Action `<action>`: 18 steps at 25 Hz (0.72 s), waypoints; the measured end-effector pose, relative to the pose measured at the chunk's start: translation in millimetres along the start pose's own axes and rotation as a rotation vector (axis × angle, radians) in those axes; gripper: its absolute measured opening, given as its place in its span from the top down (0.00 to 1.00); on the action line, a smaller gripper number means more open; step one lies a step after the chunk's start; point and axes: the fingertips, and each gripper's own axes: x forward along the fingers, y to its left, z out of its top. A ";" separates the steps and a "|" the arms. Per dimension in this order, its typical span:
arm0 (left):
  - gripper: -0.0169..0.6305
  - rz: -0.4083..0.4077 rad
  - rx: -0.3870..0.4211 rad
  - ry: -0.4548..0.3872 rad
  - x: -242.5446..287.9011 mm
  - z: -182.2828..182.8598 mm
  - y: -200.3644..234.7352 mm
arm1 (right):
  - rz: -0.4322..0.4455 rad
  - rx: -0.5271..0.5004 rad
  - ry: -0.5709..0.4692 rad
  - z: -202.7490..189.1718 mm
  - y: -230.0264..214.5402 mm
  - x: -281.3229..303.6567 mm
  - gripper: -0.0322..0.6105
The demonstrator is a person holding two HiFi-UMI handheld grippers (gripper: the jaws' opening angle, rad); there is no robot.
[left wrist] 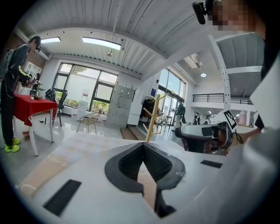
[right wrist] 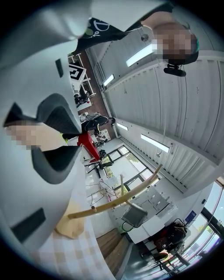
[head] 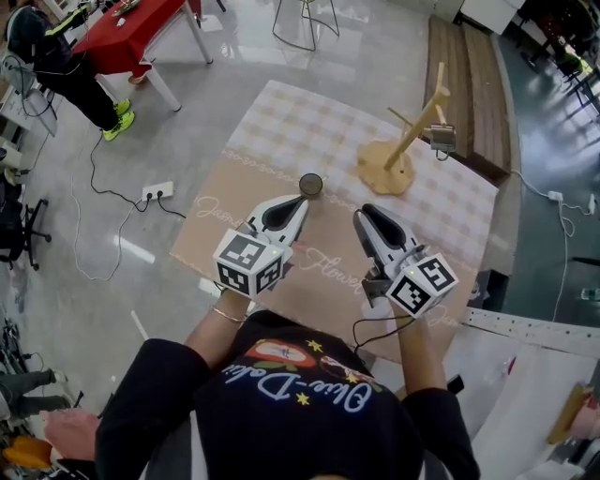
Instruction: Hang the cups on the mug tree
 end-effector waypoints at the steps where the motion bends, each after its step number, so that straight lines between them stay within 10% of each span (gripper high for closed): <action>1: 0.96 0.002 0.000 -0.001 0.0 0.0 -0.2 | 0.003 -0.001 0.004 -0.5 -1.0 0.3 0.81; 18: 0.96 0.040 -0.013 0.009 -9.0 -7.8 6.8 | 0.033 -0.015 0.054 -9.8 -4.5 9.5 0.80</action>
